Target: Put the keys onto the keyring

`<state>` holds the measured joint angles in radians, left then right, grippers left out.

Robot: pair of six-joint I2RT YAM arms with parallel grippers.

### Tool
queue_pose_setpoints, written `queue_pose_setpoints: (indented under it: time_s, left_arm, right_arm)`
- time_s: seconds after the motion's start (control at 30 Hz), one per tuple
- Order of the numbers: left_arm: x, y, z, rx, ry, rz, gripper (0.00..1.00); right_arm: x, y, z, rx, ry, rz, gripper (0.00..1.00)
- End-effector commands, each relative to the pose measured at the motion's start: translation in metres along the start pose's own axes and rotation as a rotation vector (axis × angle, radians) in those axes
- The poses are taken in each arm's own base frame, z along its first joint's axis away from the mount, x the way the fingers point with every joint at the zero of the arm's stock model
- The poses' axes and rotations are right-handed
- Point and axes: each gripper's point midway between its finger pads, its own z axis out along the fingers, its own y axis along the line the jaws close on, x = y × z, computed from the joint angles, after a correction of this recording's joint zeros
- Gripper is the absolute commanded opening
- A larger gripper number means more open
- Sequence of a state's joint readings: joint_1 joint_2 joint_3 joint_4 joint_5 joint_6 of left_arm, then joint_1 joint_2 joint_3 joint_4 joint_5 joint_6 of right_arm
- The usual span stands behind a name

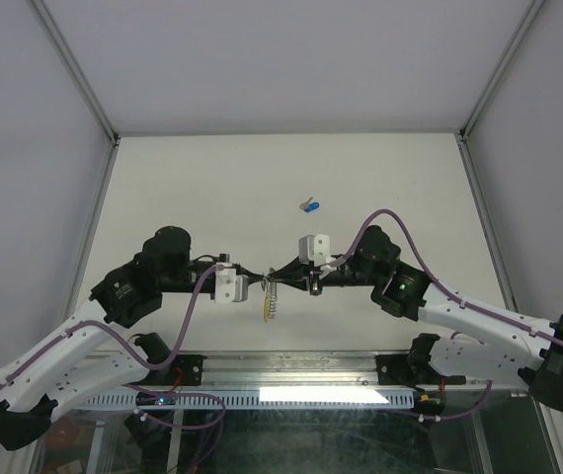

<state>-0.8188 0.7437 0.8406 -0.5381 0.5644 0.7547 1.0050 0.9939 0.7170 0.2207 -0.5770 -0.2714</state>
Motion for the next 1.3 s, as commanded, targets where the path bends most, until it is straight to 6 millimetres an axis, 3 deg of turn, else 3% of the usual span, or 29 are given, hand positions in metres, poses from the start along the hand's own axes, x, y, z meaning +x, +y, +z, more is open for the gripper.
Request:
queue_pose_setpoints:
  time_s: [0.0,0.33,0.67,0.87,1.27]
  left_arm:
    - [-0.006,0.001,0.000,0.014,-0.006,0.028,0.00]
    - [-0.016,-0.001,0.003,0.033,-0.057,0.033,0.00]
    - [-0.035,0.004,0.001,0.002,-0.143,0.043,0.00]
    - [-0.037,0.012,-0.010,-0.072,-0.135,0.049,0.16]
    - [-0.044,0.010,-0.005,-0.049,-0.181,0.043,0.20]
  right_arm:
    - [-0.040,-0.003,-0.005,0.018,-0.130,-0.081,0.00]
    - [-0.054,-0.008,-0.004,0.047,-0.211,-0.091,0.00]
    - [-0.054,-0.008,-0.001,0.046,-0.253,-0.078,0.00]
    - [-0.052,-0.003,-0.007,0.039,-0.230,-0.093,0.00]
    - [-0.054,0.000,-0.009,0.026,-0.223,-0.102,0.00]
